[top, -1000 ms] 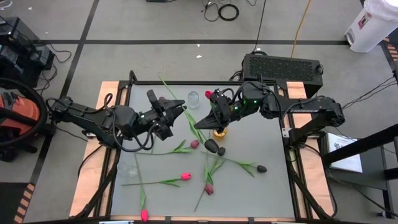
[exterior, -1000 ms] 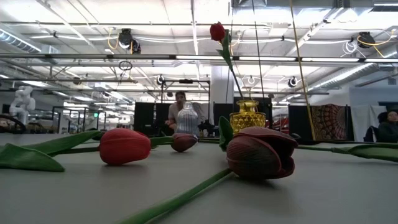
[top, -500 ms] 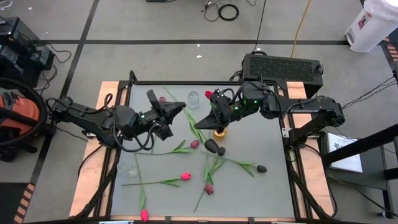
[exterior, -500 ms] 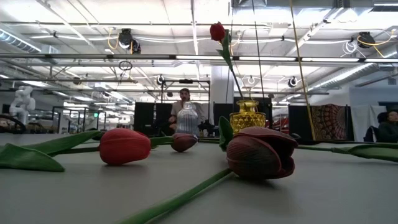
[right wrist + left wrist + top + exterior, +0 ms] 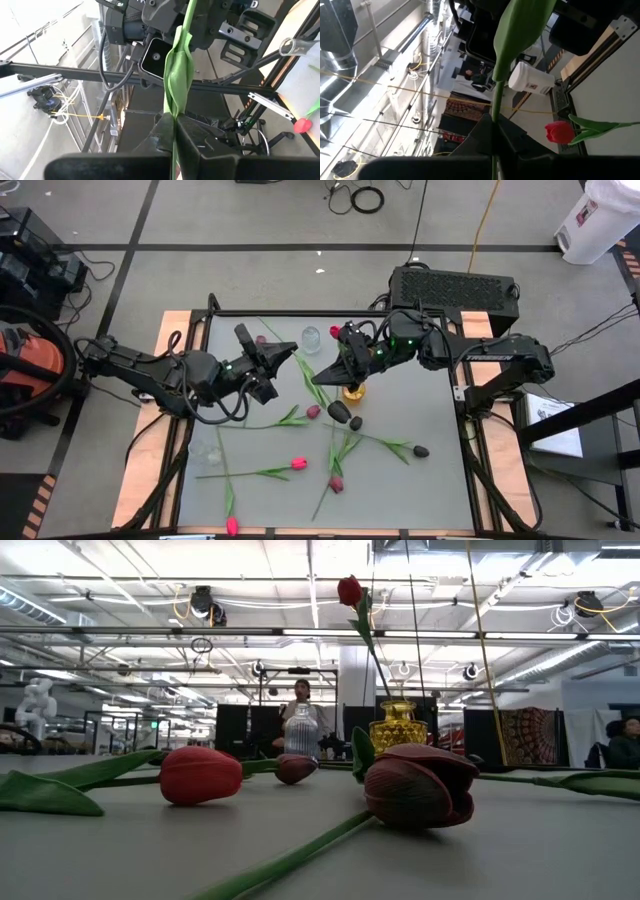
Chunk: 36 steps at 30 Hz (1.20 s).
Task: Sort flowers into vase by color
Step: Put the top black tulip into the top transparent vase
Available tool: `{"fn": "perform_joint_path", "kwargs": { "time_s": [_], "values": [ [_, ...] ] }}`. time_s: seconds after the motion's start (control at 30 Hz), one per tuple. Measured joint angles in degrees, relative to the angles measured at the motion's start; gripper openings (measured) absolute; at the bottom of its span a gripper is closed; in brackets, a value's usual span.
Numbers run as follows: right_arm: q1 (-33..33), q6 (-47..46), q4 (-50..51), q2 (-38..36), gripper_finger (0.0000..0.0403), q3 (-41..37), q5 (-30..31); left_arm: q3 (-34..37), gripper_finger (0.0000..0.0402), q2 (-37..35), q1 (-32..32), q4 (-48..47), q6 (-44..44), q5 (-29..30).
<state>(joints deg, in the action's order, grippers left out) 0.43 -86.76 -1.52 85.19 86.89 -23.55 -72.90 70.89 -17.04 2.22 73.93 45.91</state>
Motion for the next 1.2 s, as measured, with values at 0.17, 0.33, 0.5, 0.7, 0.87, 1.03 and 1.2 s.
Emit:
{"fn": "perform_joint_path", "kwargs": {
  "time_s": [0.17,0.33,0.5,0.7,0.87,1.03,1.2],
  "values": [
    [0.02,0.84,0.14,0.0,0.0001,0.0,0.85,0.0,0.0005,0.0,-0.03,-1.28,-0.04,0.16],
    [0.11,1.58,0.06,0.0,0.0025,0.0,0.6,0.0,0.0005,0.0,-1.21,-1.79,-0.04,0.73],
    [0.11,1.97,-0.05,0.0,0.0073,0.0,0.61,0.0,0.0005,0.0,-2.1,-2.91,-0.11,1.82],
    [0.09,2.36,-1.14,0.0,0.0124,0.0,0.63,0.0,0.0005,-0.02,-3.01,-3.55,-0.15,2.83],
    [0.07,3.26,-5.14,0.0,0.0151,0.0,0.66,0.0,0.0005,-0.02,-3.06,-4.16,-0.42,3.08],
    [-0.11,4.48,-7.2,0.02,0.0162,-0.02,0.68,0.0,0.0004,-0.02,-3.06,-4.16,-4.36,3.13],
    [-0.09,6.41,-7.25,0.0,0.0162,-0.02,0.7,0.0,0.0004,-0.02,-4.13,-3.3,-5.19,5.71]
  ]
}}
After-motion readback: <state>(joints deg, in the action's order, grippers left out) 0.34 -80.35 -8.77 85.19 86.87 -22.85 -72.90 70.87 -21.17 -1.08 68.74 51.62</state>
